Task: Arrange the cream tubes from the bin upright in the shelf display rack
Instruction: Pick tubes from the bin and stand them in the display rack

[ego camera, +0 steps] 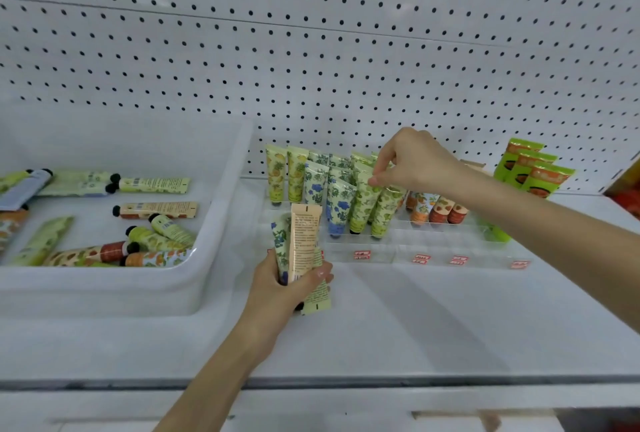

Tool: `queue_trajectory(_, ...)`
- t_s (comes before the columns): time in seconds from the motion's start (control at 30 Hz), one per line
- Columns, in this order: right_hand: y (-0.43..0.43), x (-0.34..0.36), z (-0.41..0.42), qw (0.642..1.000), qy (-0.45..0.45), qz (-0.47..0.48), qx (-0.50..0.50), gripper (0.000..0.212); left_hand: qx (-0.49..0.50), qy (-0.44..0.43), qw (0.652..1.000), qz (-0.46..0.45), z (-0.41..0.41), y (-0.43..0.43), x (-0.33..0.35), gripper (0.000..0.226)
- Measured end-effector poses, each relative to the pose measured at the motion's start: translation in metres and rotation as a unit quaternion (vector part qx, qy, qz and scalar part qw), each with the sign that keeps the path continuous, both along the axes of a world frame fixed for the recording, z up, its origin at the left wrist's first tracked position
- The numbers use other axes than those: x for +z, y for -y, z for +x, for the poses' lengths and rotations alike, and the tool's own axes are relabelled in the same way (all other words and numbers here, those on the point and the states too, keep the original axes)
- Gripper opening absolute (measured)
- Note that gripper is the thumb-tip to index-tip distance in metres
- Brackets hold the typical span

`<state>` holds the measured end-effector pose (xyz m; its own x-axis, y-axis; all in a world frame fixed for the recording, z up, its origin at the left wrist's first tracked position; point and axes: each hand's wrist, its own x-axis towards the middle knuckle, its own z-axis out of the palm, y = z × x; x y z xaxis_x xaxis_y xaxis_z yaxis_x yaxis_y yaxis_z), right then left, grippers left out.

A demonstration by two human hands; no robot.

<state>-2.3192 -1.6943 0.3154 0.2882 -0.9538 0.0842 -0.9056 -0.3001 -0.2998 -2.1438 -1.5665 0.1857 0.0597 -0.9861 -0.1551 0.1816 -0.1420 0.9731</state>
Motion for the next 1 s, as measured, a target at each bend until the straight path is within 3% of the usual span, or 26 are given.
queue_trajectory(0.1, 0.0, -0.002, 0.0, 1.0, -0.017, 0.006, 0.001, 0.014, -0.005, 0.005, 1.0, -0.001, 0.001, 0.001, -0.002, 0.043)
queue_trajectory(0.23, 0.001, -0.005, 0.002, 1.0, -0.024, -0.001, 0.002, 0.015, -0.01, 0.022, 1.0, -0.004, 0.0, 0.001, -0.002, 0.064)
queue_trajectory(0.43, 0.005, -0.003, 0.005, 0.999, -0.036, 0.008, 0.013, 0.016, -0.013, 0.022, 1.0, -0.003, 0.001, 0.001, -0.001, 0.068)
queue_trajectory(0.83, 0.003, -0.004, 0.002, 0.997, -0.077, 0.0, 0.012, 0.018, -0.013, 0.046, 0.999, 0.001, -0.001, 0.002, 0.0, 0.049)
queue_trajectory(1.0, -0.003, 0.006, 0.0, 0.999, -0.027, -0.003, 0.02, 0.024, -0.015, 0.052, 0.999, -0.004, -0.001, 0.001, 0.0, 0.047)
